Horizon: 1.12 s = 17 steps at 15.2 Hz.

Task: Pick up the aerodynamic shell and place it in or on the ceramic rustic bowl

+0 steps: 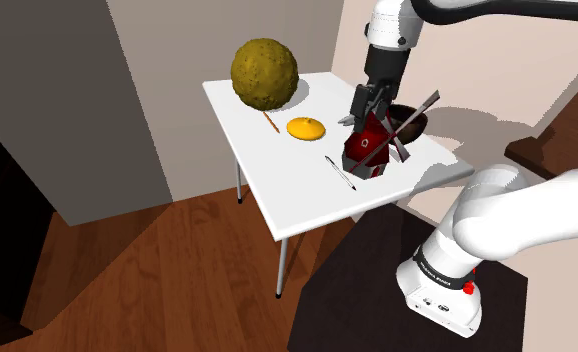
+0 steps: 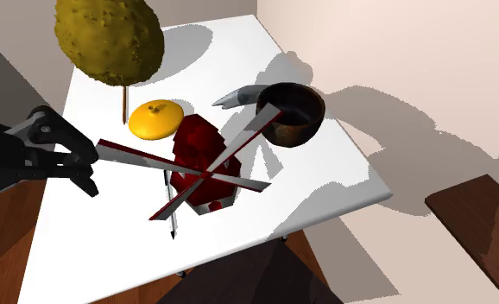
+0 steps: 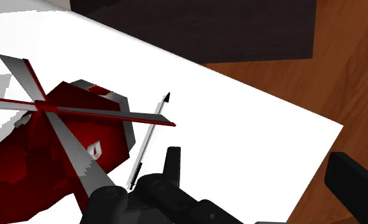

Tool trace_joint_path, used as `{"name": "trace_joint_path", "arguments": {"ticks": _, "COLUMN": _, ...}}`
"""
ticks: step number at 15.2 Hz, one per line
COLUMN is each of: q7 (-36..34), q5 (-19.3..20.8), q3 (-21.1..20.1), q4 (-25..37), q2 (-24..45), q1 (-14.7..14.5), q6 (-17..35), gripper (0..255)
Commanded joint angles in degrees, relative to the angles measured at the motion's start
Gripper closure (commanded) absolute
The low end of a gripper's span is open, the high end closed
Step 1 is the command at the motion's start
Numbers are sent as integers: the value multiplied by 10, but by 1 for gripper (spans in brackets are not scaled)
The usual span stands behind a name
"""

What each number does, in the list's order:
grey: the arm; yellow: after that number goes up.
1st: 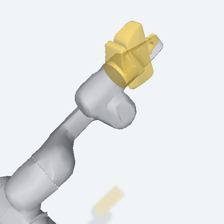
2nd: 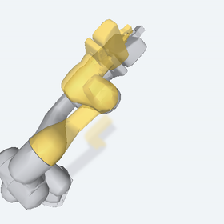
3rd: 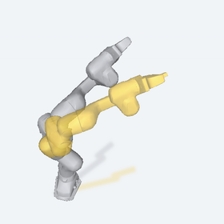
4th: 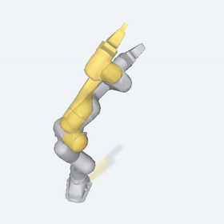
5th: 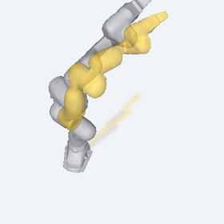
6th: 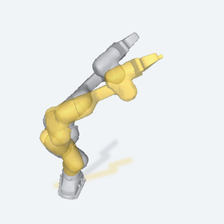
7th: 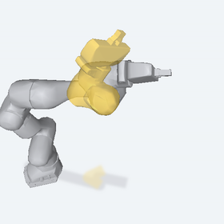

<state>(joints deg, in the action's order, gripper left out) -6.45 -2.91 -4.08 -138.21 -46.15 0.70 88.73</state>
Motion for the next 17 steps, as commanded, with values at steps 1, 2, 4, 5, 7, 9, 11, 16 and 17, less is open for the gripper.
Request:
{"name": "trace_joint_path", "arguments": {"ticks": 1, "q7": 0, "q5": 0, "q3": 0, "q4": 0, "q2": 0, "q1": 0, "q6": 0, "gripper": 0}}
{"name": "trace_joint_path", "arguments": {"ticks": 2, "q7": 21, "q5": 12, "q3": 13, "q4": -5, "q2": 3, "q1": 2, "q6": 5, "gripper": 0}}
{"name": "trace_joint_path", "arguments": {"ticks": 4, "q7": 62, "q5": 35, "q3": 38, "q4": -13, "q2": 12, "q1": 7, "q6": 17, "gripper": 0}}
{"name": "trace_joint_path", "arguments": {"ticks": 5, "q7": 83, "q5": 47, "q3": 51, "q4": -15, "q2": 18, "q1": 9, "q6": 24, "gripper": 0}}
{"name": "trace_joint_path", "arguments": {"ticks": 7, "q7": 123, "q5": 69, "q3": 76, "q4": -18, "q2": 32, "q1": 14, "q6": 38, "gripper": 0}}
{"name": "trace_joint_path", "arguments": {"ticks": 9, "q7": 163, "q5": 91, "q3": 101, "q4": -18, "q2": 51, "q1": 19, "q6": 54, "gripper": 0}}
{"name": "trace_joint_path", "arguments": {"ticks": 11, "q7": 203, "q5": 112, "q3": 125, "q4": -14, "q2": 73, "q1": 24, "q6": 71, "gripper": 0}}
{"name": "trace_joint_path", "arguments": {"ticks": 16, "q7": 299, "q5": 154, "q3": 184, "q4": 9, "q2": 143, "q1": 31, "q6": 117, "gripper": 0}}
{"name": "trace_joint_path", "arguments": {"ticks": 17, "q7": 318, "q5": 160, "q3": 195, "q4": 17, "q2": 159, "q1": 32, "q6": 127, "gripper": 0}}
